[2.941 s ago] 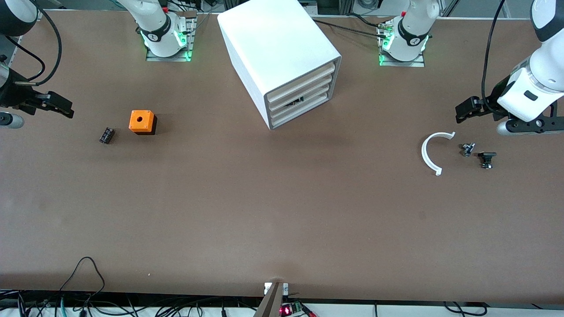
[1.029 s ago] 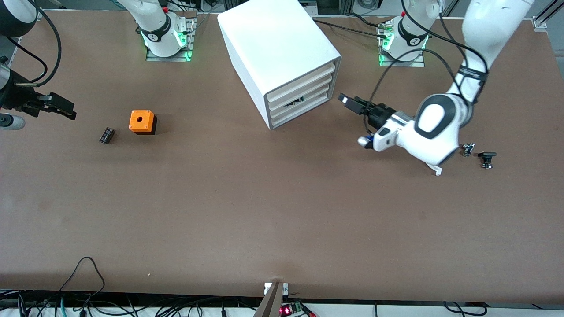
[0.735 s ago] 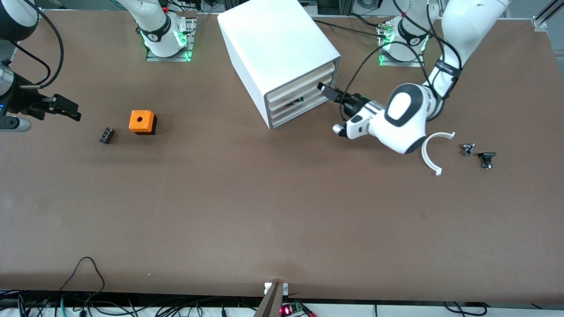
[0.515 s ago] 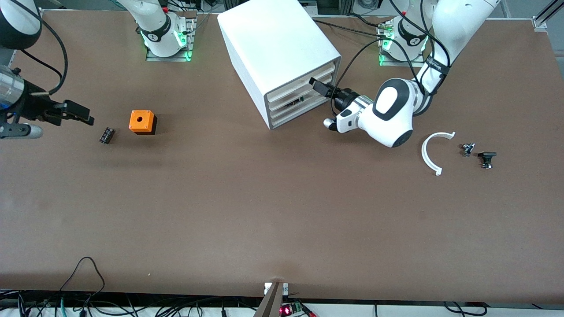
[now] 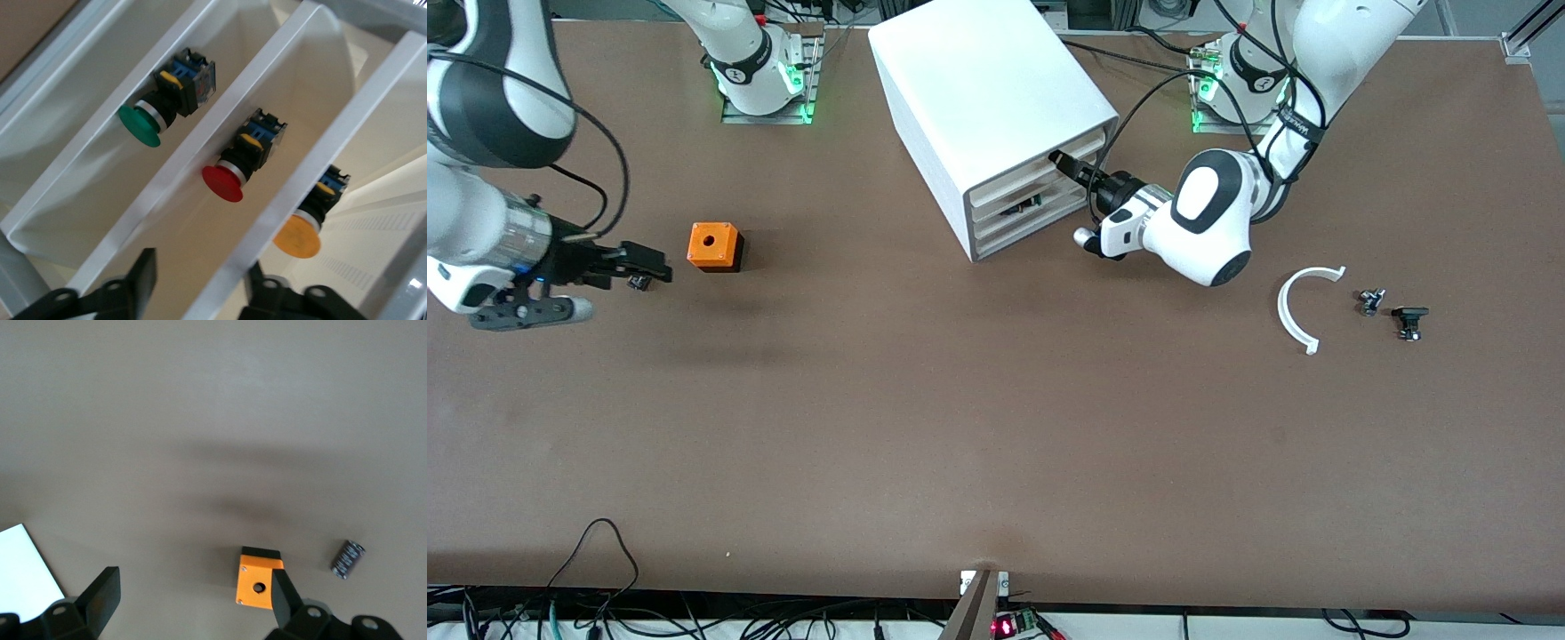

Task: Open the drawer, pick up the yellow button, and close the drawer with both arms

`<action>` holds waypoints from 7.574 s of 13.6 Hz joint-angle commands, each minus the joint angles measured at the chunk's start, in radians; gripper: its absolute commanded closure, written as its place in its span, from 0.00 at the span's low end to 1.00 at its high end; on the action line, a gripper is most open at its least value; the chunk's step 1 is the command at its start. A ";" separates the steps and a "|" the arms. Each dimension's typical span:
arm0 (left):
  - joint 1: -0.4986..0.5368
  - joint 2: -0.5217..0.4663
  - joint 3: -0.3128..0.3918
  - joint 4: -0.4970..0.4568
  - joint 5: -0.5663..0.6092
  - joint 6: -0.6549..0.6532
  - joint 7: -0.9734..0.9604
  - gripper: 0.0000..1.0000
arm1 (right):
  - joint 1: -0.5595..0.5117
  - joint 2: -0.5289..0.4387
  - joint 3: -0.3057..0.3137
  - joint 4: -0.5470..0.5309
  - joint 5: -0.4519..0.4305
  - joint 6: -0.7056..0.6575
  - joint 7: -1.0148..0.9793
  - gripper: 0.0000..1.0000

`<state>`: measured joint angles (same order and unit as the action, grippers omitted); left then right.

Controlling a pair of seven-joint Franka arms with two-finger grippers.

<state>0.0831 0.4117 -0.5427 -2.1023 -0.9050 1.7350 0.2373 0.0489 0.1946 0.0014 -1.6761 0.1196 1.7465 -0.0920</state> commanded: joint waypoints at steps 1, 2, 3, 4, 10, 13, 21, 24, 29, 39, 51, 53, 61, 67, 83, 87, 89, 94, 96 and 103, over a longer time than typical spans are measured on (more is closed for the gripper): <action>0.047 -0.025 0.103 0.022 0.011 0.049 0.042 1.00 | 0.074 0.063 -0.003 0.073 0.023 0.008 -0.015 0.00; 0.049 -0.025 0.140 0.053 0.011 0.054 0.036 1.00 | 0.115 0.080 -0.003 0.085 0.022 0.036 -0.017 0.00; 0.049 -0.024 0.161 0.082 0.021 0.054 0.034 1.00 | 0.155 0.098 -0.003 0.101 0.022 0.048 -0.017 0.00; 0.052 -0.025 0.165 0.094 0.043 0.055 0.028 1.00 | 0.184 0.117 -0.003 0.125 0.022 0.050 -0.012 0.00; 0.110 -0.092 0.173 0.139 0.098 0.106 0.040 0.00 | 0.362 0.170 -0.003 0.231 0.018 0.050 -0.035 0.00; 0.161 -0.209 0.208 0.252 0.362 0.118 0.039 0.00 | 0.497 0.276 0.031 0.405 0.022 0.048 -0.057 0.00; 0.179 -0.430 0.305 0.421 0.849 -0.131 -0.057 0.00 | 0.745 0.462 0.078 0.595 0.008 0.176 -0.239 0.00; 0.136 -0.427 0.305 0.446 0.965 -0.170 -0.217 0.00 | 0.782 0.474 0.081 0.593 -0.046 0.174 -0.258 0.00; 0.112 -0.421 0.303 0.443 0.973 -0.161 -0.334 0.00 | 0.805 0.500 0.081 0.579 -0.116 0.162 -0.362 0.00; 0.113 -0.429 0.305 0.426 0.971 -0.143 -0.337 0.00 | 0.812 0.546 0.081 0.579 -0.116 0.169 -0.399 0.11; 0.113 -0.427 0.305 0.427 0.971 -0.143 -0.334 0.00 | 0.822 0.436 0.036 0.584 -0.163 0.130 -0.373 0.70; 0.113 -0.427 0.305 0.427 0.971 -0.143 -0.337 0.00 | 0.807 0.381 -0.006 0.582 -0.147 0.120 -0.339 0.70; 0.129 -0.309 0.313 0.401 0.762 -0.115 -0.337 0.00 | 0.387 0.266 -0.032 0.377 -0.008 0.127 -0.189 0.70; 0.058 -0.209 0.221 0.161 0.638 0.367 -0.583 0.00 | 0.284 0.259 -0.047 0.104 -0.143 0.154 0.151 0.70; -0.129 -0.300 -0.089 -0.083 0.703 0.545 -1.328 0.00 | 0.092 0.282 -0.049 -0.401 -0.182 0.814 0.009 0.58; -0.129 -0.307 -0.178 -0.105 0.703 0.543 -1.395 0.00 | 0.092 0.266 -0.041 -0.289 -0.170 0.643 0.044 0.00; -0.129 -0.317 -0.210 -0.107 0.703 0.537 -1.412 0.00 | 0.092 0.252 -0.038 -0.211 -0.167 0.514 0.102 0.00; -0.129 -0.318 -0.296 -0.127 0.703 0.535 -1.484 0.00 | 0.095 0.233 -0.029 0.033 -0.143 0.205 0.106 0.00; -0.115 -0.318 -0.289 -0.124 0.703 0.537 -1.471 0.00 | 0.104 0.229 -0.026 0.087 -0.141 0.136 0.107 0.00; -0.034 -0.350 0.214 0.146 0.778 0.263 -0.789 0.00 | 0.109 0.181 0.083 0.337 -0.158 -0.198 0.262 0.00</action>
<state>0.0431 0.0906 -0.4404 -2.0707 -0.1443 2.1536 -0.7604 0.1629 0.4027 0.0711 -1.3963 -0.0349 1.6302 0.1462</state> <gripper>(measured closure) 0.000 0.000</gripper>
